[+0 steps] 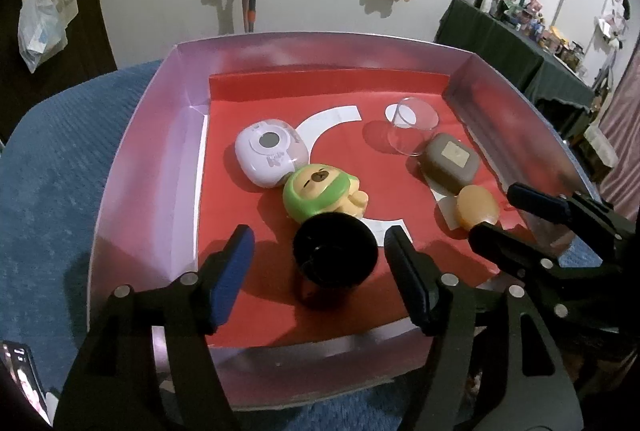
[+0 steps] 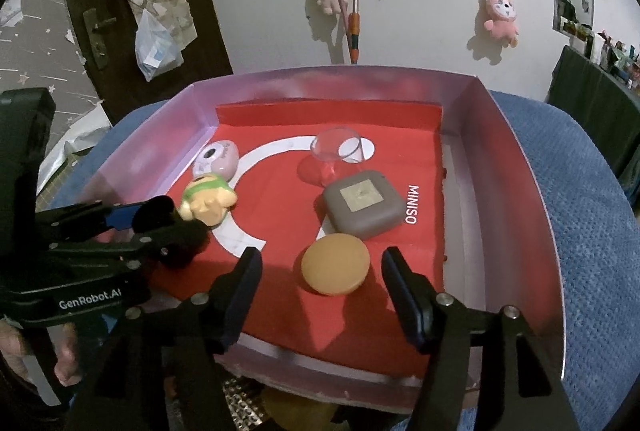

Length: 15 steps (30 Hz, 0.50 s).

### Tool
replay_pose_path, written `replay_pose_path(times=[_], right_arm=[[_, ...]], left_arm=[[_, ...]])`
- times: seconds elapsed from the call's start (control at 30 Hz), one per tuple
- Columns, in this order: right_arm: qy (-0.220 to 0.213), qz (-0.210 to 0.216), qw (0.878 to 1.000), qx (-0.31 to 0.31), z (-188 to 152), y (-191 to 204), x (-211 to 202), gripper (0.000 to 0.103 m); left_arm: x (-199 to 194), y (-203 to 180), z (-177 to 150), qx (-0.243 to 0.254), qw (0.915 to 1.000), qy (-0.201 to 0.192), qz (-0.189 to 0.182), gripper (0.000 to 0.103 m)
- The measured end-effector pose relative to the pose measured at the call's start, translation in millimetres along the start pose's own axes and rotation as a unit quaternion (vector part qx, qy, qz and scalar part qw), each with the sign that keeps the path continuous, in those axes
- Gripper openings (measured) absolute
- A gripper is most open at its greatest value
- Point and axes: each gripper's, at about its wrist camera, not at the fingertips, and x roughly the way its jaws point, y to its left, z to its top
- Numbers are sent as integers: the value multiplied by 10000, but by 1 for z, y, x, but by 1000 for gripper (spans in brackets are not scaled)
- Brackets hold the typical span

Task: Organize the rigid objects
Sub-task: 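Lower the black cup and orange puff onto the box floor and open both grippers, then withdraw both grippers from the box toward the remaining items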

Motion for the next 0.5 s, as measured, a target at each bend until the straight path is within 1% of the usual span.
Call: replay_pose_path(times=[0.03, 0.07, 0.1, 0.23, 0.3, 0.33, 0.4, 0.43, 0.47, 0.5], right_arm=[[-17, 18, 10000, 3, 0, 0, -2, 67], [-28, 35, 10000, 8, 0, 0, -3, 70], [-51, 48, 10000, 11, 0, 0, -6, 71], [-161, 139, 9998, 26, -3, 2, -16, 73], [-214, 180, 9996, 41, -5, 2, -21, 77], [-236, 202, 9995, 48, -6, 2, -24, 77], [-280, 235, 9993, 59, -7, 3, -28, 78], [-306, 262, 9992, 68, -8, 4, -31, 78], [-323, 277, 9991, 71, -9, 4, -32, 79], [-354, 295, 9989, 67, -9, 4, -35, 83]], left_arm=[[-1, 0, 0, 5, 10000, -2, 2, 67], [-2, 0, -1, 8, 10000, -4, 12, 72], [-3, 0, -1, 12, 10000, -18, 10, 74], [-10, -3, -3, 62, 10000, -69, 37, 74], [-15, -5, -5, 102, 9998, -115, 85, 75], [-17, -6, -5, 112, 9998, -132, 90, 75], [-21, -5, -6, 103, 9998, -156, 38, 80], [-23, -5, -7, 97, 9998, -167, -7, 80], [-25, -6, -8, 101, 9998, -181, -12, 81], [-26, -6, -8, 109, 9997, -199, -4, 81]])
